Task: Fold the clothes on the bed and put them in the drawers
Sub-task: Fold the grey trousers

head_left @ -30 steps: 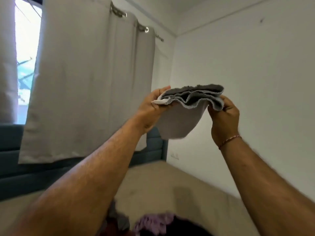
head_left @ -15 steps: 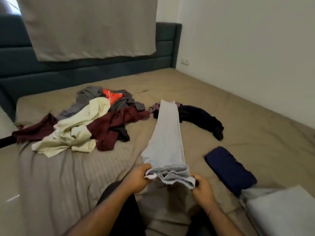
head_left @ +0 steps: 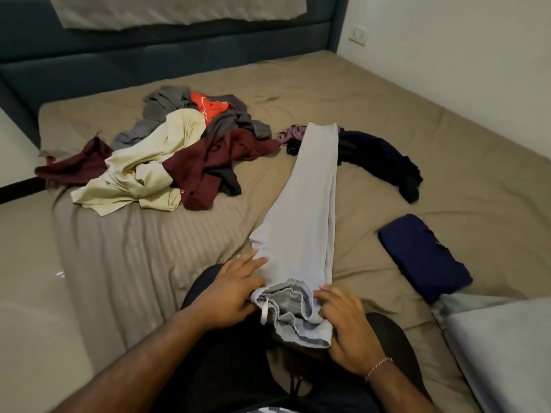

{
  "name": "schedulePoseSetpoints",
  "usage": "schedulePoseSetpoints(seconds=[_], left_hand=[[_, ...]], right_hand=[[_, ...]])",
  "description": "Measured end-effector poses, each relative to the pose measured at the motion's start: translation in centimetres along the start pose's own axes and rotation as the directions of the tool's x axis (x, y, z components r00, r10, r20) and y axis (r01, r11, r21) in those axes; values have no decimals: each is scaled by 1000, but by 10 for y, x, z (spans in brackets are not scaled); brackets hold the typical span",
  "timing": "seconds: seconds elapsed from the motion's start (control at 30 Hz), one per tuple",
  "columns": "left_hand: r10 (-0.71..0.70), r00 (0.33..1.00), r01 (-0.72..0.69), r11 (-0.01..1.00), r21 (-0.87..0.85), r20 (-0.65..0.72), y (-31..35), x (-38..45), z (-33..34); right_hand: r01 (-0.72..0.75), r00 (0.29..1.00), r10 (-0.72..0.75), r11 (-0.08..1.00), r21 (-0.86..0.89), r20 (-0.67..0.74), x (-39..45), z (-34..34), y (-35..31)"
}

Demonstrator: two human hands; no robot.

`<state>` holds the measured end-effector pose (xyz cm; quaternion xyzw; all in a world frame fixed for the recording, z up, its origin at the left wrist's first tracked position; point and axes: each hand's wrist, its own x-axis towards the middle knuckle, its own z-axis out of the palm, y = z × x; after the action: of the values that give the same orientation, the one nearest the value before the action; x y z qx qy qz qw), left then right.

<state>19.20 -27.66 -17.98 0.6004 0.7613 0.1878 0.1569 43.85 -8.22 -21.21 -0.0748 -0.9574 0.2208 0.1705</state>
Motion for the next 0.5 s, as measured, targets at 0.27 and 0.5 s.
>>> schedulePoseSetpoints(seconds=[0.27,0.5], left_hand=[[-84,996,94,927,-364,43,-5,-9,-4],[-422,905,254,627,-736,-48,3,62,11]], right_hand=[[-439,895,441,843,310,66,-3,1,3],[-584,547,837,397,708,-18,42,7,34]])
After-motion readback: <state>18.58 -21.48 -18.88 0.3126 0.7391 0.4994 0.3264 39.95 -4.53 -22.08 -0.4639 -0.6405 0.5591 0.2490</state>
